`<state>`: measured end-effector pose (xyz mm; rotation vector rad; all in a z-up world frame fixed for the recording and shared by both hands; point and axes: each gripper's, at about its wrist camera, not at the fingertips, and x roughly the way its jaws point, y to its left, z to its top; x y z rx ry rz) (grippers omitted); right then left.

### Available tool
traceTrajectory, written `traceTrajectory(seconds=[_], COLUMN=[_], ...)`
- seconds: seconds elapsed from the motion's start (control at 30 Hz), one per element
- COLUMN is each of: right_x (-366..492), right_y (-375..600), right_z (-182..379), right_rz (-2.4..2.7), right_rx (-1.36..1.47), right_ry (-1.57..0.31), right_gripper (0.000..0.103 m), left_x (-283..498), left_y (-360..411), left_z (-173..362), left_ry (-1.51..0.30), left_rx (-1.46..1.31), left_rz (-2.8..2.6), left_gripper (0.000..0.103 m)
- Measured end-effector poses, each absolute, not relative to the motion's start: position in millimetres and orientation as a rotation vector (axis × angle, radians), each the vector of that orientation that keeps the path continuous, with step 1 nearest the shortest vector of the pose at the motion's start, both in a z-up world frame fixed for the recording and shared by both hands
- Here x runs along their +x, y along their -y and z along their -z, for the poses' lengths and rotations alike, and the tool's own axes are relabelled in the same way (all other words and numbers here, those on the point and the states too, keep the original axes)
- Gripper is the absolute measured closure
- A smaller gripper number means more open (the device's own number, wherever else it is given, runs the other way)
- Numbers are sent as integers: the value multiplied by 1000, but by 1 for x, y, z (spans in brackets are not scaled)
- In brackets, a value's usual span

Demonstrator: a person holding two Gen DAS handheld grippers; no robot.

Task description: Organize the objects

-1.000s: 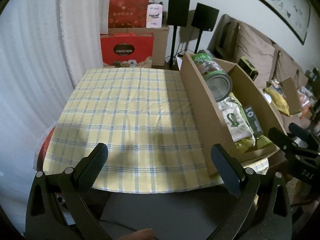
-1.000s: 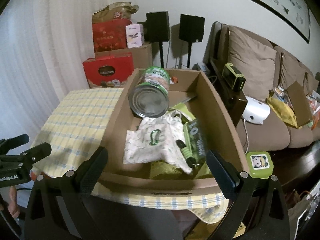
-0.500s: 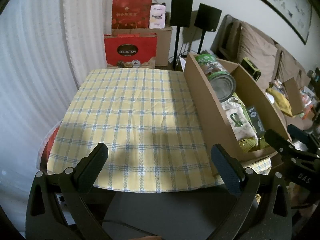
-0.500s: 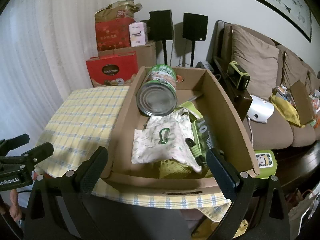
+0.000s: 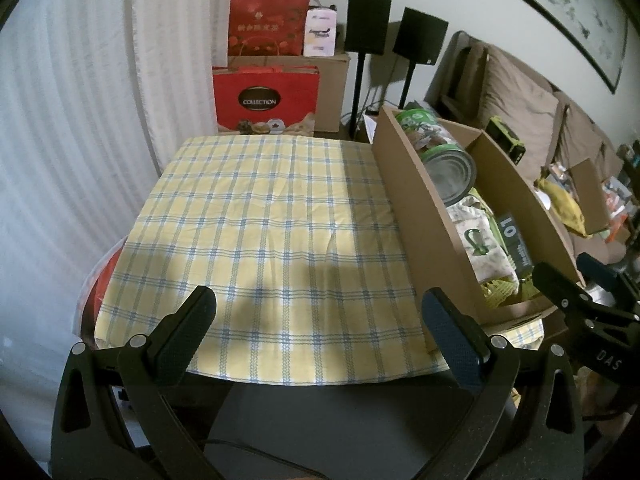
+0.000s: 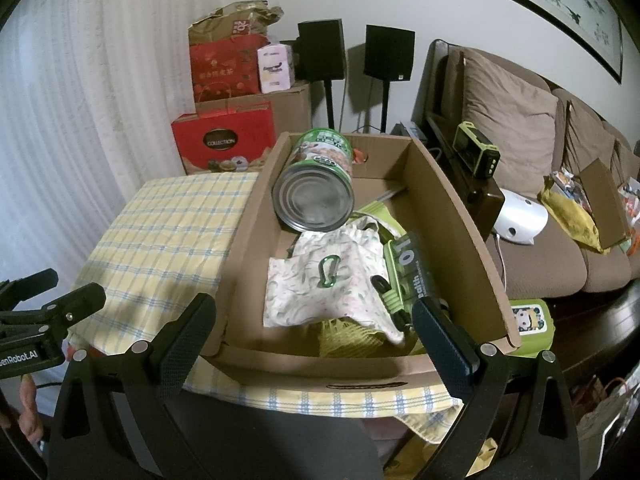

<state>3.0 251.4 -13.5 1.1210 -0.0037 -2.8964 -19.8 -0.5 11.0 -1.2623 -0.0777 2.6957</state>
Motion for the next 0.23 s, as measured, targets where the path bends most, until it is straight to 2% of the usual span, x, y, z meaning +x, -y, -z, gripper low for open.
traceTrajectory(seconds=[0.23], right_x=[3], right_y=[-253], right_z=[13], right_rz=[2896], right_rx=[1121], right_ry=[2], right_gripper=[3], left_x=[-19], left_y=[1], left_z=[-11], left_ry=[75], left_rx=[-1259], left_rz=[-2704], left_gripper=[0])
